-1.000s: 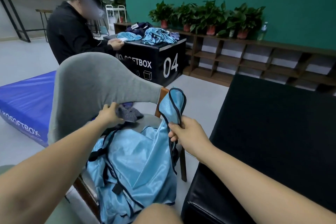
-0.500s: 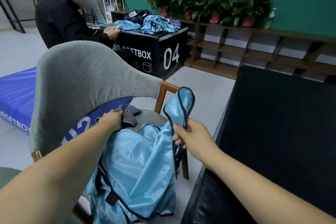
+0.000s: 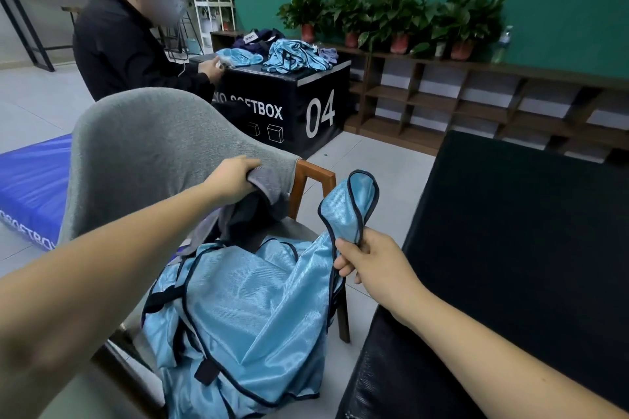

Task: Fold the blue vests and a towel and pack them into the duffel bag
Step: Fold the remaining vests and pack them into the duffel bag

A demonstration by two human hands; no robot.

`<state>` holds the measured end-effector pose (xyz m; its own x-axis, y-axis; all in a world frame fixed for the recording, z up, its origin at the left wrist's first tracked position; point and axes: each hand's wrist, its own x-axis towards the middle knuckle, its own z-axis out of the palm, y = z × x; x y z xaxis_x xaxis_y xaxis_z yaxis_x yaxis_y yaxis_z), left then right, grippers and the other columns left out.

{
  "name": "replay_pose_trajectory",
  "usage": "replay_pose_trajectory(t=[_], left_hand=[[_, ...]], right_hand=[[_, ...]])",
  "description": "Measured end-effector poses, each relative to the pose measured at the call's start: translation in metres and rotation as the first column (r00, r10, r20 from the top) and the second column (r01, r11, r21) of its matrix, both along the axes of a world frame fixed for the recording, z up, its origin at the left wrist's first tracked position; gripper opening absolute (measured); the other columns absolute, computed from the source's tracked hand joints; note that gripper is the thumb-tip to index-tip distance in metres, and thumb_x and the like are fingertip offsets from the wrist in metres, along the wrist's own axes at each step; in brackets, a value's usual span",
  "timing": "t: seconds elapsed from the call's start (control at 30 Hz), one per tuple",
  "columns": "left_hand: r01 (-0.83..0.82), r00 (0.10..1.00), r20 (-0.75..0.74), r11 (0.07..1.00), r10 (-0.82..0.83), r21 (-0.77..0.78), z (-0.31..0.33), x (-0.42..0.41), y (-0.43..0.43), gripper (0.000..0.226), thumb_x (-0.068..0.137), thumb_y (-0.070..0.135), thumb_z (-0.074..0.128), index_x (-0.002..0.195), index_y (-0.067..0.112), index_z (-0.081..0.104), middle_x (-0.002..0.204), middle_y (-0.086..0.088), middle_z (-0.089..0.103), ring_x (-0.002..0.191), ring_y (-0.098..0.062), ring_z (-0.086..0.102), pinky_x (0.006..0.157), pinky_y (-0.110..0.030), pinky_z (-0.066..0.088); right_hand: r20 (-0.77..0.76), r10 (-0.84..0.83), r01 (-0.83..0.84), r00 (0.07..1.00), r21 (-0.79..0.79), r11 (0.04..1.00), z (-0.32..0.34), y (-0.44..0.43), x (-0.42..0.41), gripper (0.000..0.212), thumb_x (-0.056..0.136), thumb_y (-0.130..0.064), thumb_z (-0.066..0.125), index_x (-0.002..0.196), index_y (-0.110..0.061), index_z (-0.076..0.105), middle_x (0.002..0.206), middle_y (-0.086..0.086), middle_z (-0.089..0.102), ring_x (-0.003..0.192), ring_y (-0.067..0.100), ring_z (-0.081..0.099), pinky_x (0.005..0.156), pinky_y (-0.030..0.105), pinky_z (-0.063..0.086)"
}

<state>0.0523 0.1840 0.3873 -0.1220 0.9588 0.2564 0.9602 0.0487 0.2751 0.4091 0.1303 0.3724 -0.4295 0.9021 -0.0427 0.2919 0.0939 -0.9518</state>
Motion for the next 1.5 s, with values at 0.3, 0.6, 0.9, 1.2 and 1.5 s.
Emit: replay_pose_trajectory(t=[0.3,0.6,0.9,1.2,1.5], left_hand=[[0.155,0.958,0.225,0.982,-0.176,0.109,0.041,0.055,0.016,0.018,0.094,0.014,0.074,0.109,0.023,0.071,0.104,0.005,0.073,0.099,-0.016,0.067,0.082,-0.032,0.05],[-0.085,0.996,-0.023,0.956,0.082,-0.279,-0.014,0.026,-0.003,0.063,0.081,0.021,0.085,0.138,0.021,0.059,0.122,-0.012,0.059,0.115,-0.036,0.059,0.091,-0.037,0.048],[0.056,0.998,0.005,0.985,-0.056,-0.166,0.046,0.072,-0.064,0.044,0.093,0.029,0.078,0.134,0.022,0.065,0.127,0.0,0.068,0.106,-0.016,0.062,0.091,-0.031,0.049],[0.189,0.947,0.266,0.982,-0.181,-0.004,0.099,0.185,-0.175,0.051,0.093,0.085,0.044,0.105,0.04,0.066,0.084,0.011,0.073,0.078,-0.005,0.067,0.082,-0.033,0.055],[0.237,0.958,0.114,0.95,-0.263,0.206,0.164,0.242,-0.207,0.034,0.087,0.02,0.072,0.106,0.042,0.054,0.082,0.01,0.07,0.074,-0.005,0.065,0.069,-0.037,0.057]], right_hand=[[-0.004,-0.027,0.027,1.0,0.015,1.0,0.011,-0.002,0.015,0.011,0.107,-0.028,0.063,0.104,-0.023,0.073,0.084,0.0,0.079,0.072,0.01,0.072,0.067,0.024,0.05],[0.005,-0.03,0.03,1.0,0.026,0.999,0.03,-0.008,0.025,0.013,0.107,-0.027,0.063,0.102,-0.02,0.073,0.084,0.001,0.079,0.071,0.01,0.071,0.064,0.026,0.052],[-0.004,0.002,-0.002,1.0,0.123,0.992,0.08,-0.028,0.036,0.013,0.107,-0.023,0.063,0.103,-0.016,0.073,0.085,0.004,0.079,0.073,0.013,0.07,0.065,0.028,0.053],[-0.077,-0.004,0.024,0.997,0.263,0.964,0.173,-0.066,0.067,0.011,0.107,-0.024,0.061,0.104,-0.017,0.069,0.083,0.004,0.077,0.072,0.015,0.07,0.066,0.031,0.052],[-0.216,-0.078,0.158,0.973,0.378,0.912,0.287,-0.129,0.13,0.016,0.108,-0.024,0.062,0.109,-0.01,0.071,0.08,0.004,0.073,0.07,0.015,0.064,0.06,0.026,0.05]])
